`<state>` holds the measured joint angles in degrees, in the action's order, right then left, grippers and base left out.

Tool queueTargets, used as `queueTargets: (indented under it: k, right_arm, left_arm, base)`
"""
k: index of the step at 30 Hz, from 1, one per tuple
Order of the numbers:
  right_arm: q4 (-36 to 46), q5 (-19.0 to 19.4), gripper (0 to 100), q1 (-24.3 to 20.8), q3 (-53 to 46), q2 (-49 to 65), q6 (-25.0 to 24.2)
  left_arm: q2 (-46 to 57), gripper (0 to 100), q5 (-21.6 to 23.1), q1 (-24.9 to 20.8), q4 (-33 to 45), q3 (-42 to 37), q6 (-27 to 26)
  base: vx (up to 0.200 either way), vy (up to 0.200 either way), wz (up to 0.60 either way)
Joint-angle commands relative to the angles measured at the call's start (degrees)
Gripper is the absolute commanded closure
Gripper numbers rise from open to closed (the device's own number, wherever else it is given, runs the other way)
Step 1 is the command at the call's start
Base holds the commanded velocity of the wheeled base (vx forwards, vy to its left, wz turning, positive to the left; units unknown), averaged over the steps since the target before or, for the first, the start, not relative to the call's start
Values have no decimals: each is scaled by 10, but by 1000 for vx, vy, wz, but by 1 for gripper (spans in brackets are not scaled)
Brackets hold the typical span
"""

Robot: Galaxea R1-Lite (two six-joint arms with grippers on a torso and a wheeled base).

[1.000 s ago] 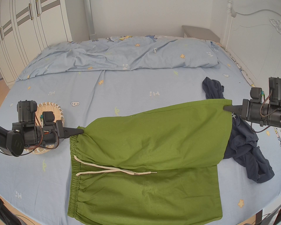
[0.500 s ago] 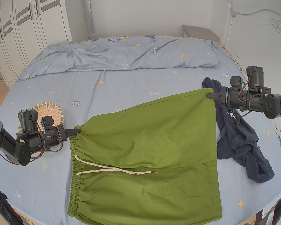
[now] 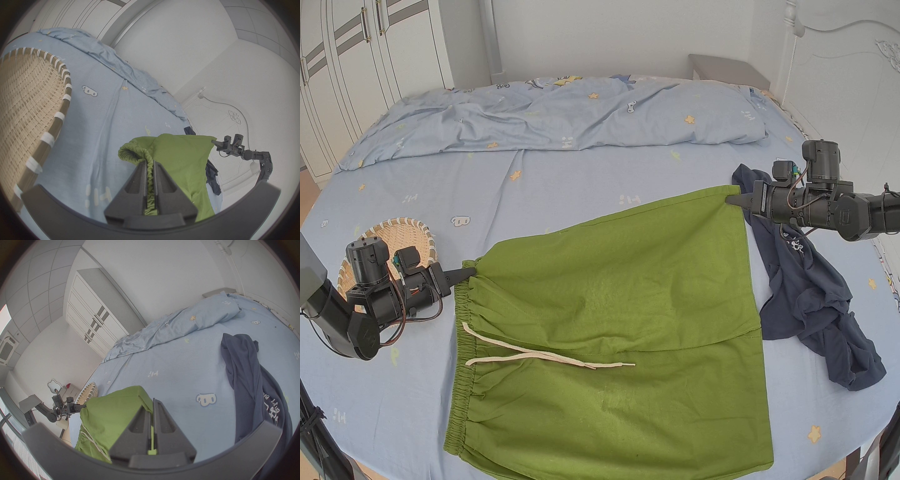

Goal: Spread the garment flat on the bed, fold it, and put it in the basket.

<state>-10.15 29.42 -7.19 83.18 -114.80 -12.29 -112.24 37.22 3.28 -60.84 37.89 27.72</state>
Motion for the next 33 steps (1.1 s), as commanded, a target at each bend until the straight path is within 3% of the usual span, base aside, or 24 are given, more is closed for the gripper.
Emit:
queueTargets:
  k: [1, 13, 14, 22, 28, 33]
  right_arm:
    - [-2, 0, 100, 3, 16, -32, 0]
    - [-4, 0, 100, 4, 31, -77, 0]
    - [-5, 0, 0, 4, 32, -82, 0]
    - [-4, 0, 0, 15, 33, -92, -4]
    - [-3, -1, 0, 24, 12, -82, -5]
    - [-4, -7, 0, 24, -10, -66, -5]
  left_arm:
    - [-31, 100, 0, -3, -12, 6, 1]
    - [-70, 100, 0, -2, -13, 21, 1]
    - [-75, 100, 0, -3, -13, 24, 1]
    - [-78, 100, -3, -2, -13, 32, 2]
    - [-73, 100, -38, -3, -13, 47, 34]
    - [-79, 100, -40, -11, -12, 51, 35]
  base:
    - [0, 0, 0]
    - [0, 0, 0]
    - [0, 0, 0]
    - [0, 0, 0]
    - [0, 0, 0]
    - [0, 0, 0]
